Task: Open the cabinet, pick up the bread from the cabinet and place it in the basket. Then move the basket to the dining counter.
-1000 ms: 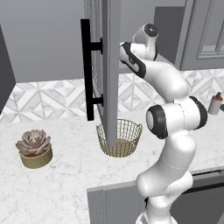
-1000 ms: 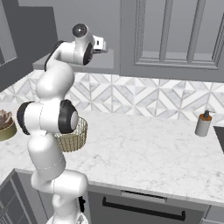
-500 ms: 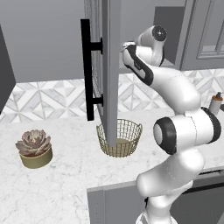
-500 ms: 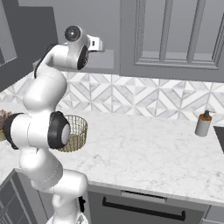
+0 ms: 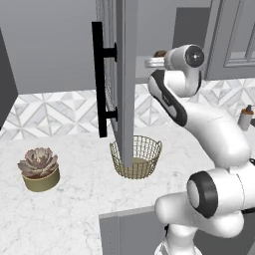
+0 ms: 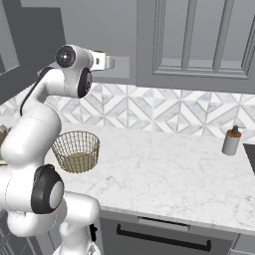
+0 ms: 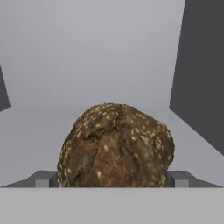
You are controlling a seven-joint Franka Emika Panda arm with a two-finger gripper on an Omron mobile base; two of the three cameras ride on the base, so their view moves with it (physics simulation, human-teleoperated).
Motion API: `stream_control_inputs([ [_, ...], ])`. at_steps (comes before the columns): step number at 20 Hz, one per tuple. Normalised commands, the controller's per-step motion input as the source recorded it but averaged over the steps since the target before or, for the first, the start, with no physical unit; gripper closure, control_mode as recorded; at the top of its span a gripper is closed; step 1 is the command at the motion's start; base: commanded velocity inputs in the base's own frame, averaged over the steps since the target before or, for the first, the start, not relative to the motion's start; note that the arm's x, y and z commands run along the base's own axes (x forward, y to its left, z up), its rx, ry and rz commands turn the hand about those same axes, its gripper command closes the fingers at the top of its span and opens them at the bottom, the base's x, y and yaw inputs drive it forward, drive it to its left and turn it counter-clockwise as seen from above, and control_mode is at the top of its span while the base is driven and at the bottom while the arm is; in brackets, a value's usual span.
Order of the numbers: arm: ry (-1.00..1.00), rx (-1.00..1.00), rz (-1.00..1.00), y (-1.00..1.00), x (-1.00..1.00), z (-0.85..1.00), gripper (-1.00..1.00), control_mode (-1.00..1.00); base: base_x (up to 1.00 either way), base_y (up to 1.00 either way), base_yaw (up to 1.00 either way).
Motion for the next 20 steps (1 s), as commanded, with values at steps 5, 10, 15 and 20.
stream_control_inputs([
  [5,0.03,0.00,-0.11,-0.01,-1.00,0.58,1.00,-1.00,0.00,0.00,0.00],
  [10,0.18,0.04,0.00,0.00,-1.00,0.25,1.00,-1.00,0.00,0.00,0.00],
  [15,0.26,0.06,0.00,0.00,-1.00,0.01,1.00,-1.00,0.00,0.00,0.00],
  [20,0.22,0.03,0.00,0.00,-1.00,-0.04,1.00,-1.00,0.00,0.00,0.00],
])
